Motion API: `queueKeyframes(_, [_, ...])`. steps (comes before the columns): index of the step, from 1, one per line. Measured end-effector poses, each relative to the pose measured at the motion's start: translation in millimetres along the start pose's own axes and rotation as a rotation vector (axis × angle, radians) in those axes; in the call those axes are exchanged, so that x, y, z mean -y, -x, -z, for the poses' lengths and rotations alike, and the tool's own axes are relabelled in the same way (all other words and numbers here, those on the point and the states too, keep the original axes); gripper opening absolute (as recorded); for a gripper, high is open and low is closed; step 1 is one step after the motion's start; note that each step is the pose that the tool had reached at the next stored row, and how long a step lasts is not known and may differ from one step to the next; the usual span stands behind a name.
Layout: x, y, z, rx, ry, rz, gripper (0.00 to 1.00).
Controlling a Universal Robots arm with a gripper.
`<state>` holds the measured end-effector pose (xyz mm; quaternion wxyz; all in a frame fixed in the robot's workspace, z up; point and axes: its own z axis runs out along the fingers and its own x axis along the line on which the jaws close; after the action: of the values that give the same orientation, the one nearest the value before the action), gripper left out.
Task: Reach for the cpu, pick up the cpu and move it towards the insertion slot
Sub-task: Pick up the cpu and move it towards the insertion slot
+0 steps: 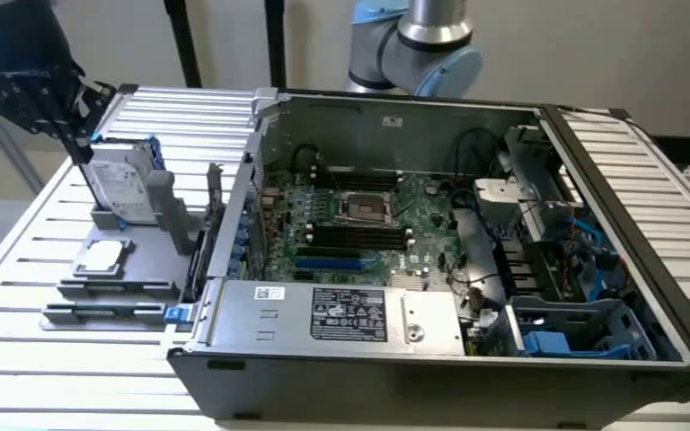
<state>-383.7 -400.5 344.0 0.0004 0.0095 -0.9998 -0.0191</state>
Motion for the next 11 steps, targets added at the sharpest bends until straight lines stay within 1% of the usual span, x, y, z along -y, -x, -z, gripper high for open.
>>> queueKeyframes(11, [0.0,0.0,0.0,0.0000,0.0000,0.000,0.11])
